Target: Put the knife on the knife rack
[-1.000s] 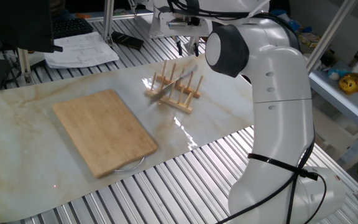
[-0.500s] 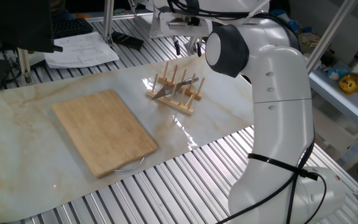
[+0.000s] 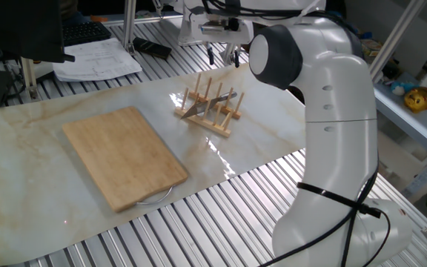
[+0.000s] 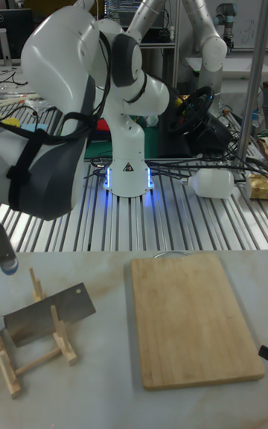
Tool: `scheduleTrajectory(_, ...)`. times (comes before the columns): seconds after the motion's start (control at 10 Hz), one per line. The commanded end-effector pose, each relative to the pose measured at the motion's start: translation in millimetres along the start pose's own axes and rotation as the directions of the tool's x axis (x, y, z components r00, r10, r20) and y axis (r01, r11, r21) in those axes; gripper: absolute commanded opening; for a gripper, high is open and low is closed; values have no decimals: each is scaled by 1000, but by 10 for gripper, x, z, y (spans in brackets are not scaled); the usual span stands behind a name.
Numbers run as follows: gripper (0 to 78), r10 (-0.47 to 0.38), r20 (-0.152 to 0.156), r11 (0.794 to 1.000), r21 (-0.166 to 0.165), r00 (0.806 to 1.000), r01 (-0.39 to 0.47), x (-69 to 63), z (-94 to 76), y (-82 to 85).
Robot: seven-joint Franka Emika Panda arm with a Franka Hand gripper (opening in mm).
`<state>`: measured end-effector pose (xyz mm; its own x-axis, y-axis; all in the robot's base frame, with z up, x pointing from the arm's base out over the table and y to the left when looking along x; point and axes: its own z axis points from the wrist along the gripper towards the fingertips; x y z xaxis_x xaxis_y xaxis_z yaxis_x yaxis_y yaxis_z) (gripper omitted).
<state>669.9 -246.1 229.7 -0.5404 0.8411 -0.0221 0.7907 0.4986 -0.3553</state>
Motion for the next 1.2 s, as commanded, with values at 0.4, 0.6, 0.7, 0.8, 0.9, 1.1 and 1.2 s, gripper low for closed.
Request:
scheduleTrajectory(0.4, 775, -68, 35, 986, -153, 997, 73, 376, -295, -77)
scheduleTrajectory(0.6, 775, -111, 64, 973, -196, 992, 121, 453, -343, -100)
scheduleTrajectory(0.7, 775, -193, 106, 953, -217, 975, 212, 573, -412, -136)
scheduleTrajectory(0.8, 775, -240, 125, 936, -232, 963, 264, 650, -452, -164)
scheduleTrajectory(0.9, 775, -275, 142, 922, -241, 951, 303, 722, -490, -193)
scheduleTrajectory(1.1, 775, -331, 181, 897, -244, 926, 369, 847, -551, -254)
scheduleTrajectory(1.2, 775, -353, 205, 883, -249, 913, 398, 916, -584, -294)
